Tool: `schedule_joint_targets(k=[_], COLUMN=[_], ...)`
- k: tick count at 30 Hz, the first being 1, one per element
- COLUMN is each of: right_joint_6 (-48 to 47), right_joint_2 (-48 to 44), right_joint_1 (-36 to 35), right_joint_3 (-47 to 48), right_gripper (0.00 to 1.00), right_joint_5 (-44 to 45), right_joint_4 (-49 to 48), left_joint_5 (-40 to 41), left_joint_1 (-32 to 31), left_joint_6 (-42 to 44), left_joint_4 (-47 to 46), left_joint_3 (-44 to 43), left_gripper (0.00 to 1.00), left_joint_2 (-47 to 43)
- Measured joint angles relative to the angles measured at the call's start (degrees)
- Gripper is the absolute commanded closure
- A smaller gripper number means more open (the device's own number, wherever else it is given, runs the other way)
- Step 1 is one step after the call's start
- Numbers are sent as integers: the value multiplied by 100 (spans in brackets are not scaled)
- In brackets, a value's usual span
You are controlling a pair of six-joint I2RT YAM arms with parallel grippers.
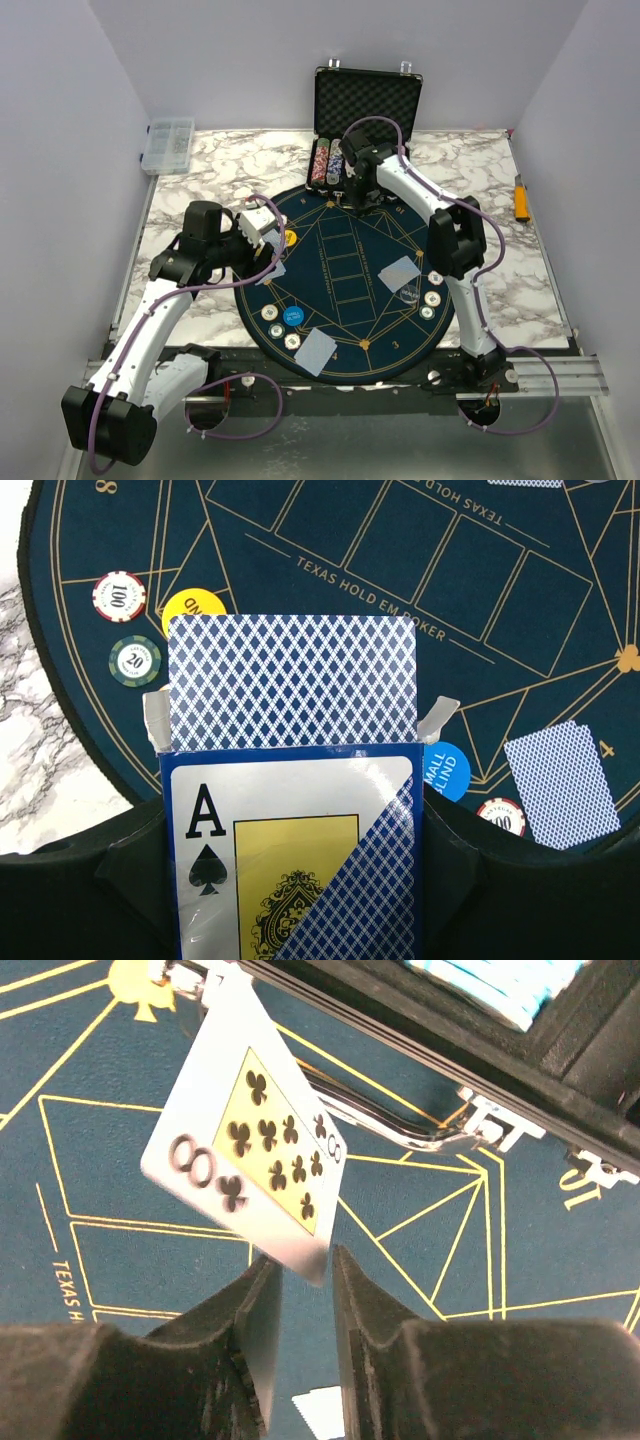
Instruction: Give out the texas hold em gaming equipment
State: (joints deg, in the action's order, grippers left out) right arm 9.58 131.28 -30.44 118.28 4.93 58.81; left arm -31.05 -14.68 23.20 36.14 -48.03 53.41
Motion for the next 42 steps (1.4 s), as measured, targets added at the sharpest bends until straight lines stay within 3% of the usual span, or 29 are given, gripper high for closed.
schedule_joint_targets(k=[8,15,23,26,28,31,34,37,42], right_joint_6=[26,-354,-616,-601,-597,-599,-621,-647,-758], right_joint_2=[0,-4,-155,-155,-155,-155,-155,-155,-140], right_joint_1=[-26,-26,-28,-28,-28,-26,-24,-26,-24], right_joint_3=[61,68,-337,-494,-629,-861,-964,-960,-914], right_gripper=[62,53,62,53,40,29,27,16,13], right_joint_5=[-343,-1027,-833,-507,-428,-431,-507,-660,-942], right_joint_4=[-2,-114,-837,-1032,-1196,-1443,-1561,-1670,-1716], left_joint_5=[0,0,-2,-2,-2,-2,-2,-4,-4], left_joint_1=[0,7,33,39,48,48,48,59,74], left_joint_6=[4,17,20,20,22,24,31,42,42], left_joint_4=[-2,-2,-2,-2,-4,-4,-4,-4,-4], left_joint_3=[26,26,26,26,26,26,26,28,31], left_gripper=[100,100,100,100,100,100,100,100,100], left_joint_2=[2,9,7,7,7,7,7,7,7])
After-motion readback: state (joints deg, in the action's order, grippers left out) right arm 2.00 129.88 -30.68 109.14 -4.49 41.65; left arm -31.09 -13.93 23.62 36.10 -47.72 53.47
